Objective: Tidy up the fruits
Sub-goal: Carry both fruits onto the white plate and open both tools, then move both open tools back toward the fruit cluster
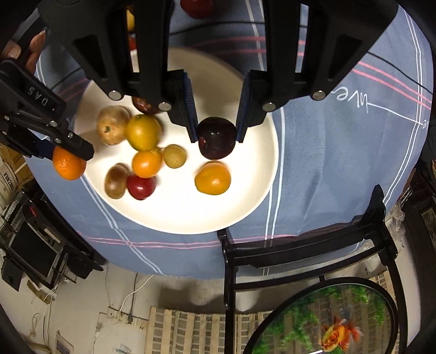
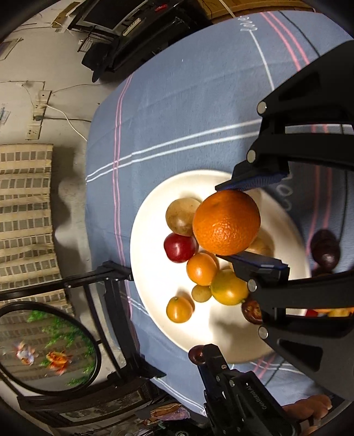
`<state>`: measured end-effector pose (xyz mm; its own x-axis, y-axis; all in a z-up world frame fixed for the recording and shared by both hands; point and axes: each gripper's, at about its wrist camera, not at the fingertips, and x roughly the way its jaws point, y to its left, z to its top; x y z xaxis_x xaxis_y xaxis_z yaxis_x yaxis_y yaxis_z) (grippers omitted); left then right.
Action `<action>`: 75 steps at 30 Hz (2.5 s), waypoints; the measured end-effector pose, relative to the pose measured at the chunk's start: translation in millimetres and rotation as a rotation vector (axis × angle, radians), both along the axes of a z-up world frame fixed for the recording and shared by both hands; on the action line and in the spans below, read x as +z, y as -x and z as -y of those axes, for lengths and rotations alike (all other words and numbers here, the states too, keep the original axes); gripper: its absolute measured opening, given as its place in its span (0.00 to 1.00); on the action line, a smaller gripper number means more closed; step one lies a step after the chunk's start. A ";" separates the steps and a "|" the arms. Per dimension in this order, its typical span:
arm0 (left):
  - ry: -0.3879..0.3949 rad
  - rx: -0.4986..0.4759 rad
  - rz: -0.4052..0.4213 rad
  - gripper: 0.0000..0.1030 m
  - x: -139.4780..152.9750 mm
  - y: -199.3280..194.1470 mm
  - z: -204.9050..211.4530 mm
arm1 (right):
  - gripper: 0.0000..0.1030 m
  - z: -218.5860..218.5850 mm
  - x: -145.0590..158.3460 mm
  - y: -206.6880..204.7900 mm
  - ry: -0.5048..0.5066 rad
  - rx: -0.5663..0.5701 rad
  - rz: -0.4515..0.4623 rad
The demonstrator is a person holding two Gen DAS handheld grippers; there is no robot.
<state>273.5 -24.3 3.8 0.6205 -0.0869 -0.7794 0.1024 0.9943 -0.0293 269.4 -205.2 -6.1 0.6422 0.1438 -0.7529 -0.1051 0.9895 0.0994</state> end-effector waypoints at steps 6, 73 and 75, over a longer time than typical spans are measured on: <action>0.032 0.043 -0.036 0.32 -9.5 -19.2 -5.4 | 0.42 -10.3 -11.1 -21.8 -0.001 -0.006 -0.034; 0.031 -0.156 -0.011 0.69 -39.5 183.4 11.1 | 0.62 1.8 -9.3 138.8 -0.081 0.043 0.055; 0.007 -0.165 0.013 0.69 -40.7 184.1 15.2 | 0.62 1.2 -8.7 139.4 -0.082 0.046 0.058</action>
<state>89.3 -39.5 -36.9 0.6071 -0.1937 -0.7707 0.2644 0.9638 -0.0340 130.0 -206.4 -14.8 0.6756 0.2339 -0.6992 -0.1580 0.9723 0.1726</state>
